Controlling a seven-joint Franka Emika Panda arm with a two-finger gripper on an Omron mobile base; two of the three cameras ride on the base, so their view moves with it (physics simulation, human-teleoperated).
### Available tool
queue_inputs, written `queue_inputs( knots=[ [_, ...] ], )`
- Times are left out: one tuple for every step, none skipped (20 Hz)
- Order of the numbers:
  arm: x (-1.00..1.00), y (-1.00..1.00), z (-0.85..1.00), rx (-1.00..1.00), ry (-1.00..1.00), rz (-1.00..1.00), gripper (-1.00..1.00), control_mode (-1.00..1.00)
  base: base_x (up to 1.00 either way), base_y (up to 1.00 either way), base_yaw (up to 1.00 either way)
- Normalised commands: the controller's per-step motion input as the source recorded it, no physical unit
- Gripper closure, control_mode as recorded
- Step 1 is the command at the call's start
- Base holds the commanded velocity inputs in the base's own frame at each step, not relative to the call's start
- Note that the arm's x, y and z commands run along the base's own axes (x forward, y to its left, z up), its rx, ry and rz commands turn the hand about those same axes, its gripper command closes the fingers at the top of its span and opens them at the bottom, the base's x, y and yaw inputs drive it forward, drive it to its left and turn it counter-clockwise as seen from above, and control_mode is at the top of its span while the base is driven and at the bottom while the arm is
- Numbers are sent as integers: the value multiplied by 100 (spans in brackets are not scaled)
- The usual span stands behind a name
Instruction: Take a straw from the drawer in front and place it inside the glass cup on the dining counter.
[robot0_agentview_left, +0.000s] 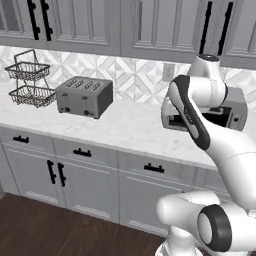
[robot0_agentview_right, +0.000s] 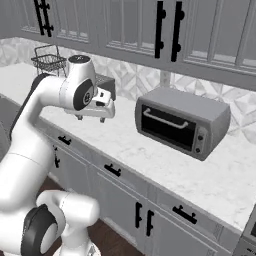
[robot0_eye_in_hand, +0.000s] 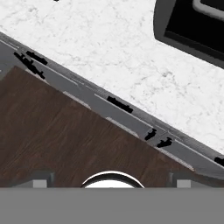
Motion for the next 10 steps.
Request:
queue_inputs(
  knots=[
    [0,0,0,0,0,0,-100,100,0,-66,53],
    [0,0,0,0,0,0,-100,100,0,-65,53],
    [0,0,0,0,0,0,-100,100,0,-65,53],
    [0,0,0,0,0,0,-100,100,0,-67,53],
    [0,0,0,0,0,0,-100,100,0,-70,52],
    [0,0,0,0,0,0,-100,100,0,-72,52],
    [0,0,0,0,0,0,-100,100,-3,-73,51],
    [0,0,0,0,0,0,-100,100,-9,-75,51],
    [0,0,0,0,0,0,-100,100,-15,-76,50],
    [0,0,0,0,0,0,-100,100,-16,-76,50]
  ],
)
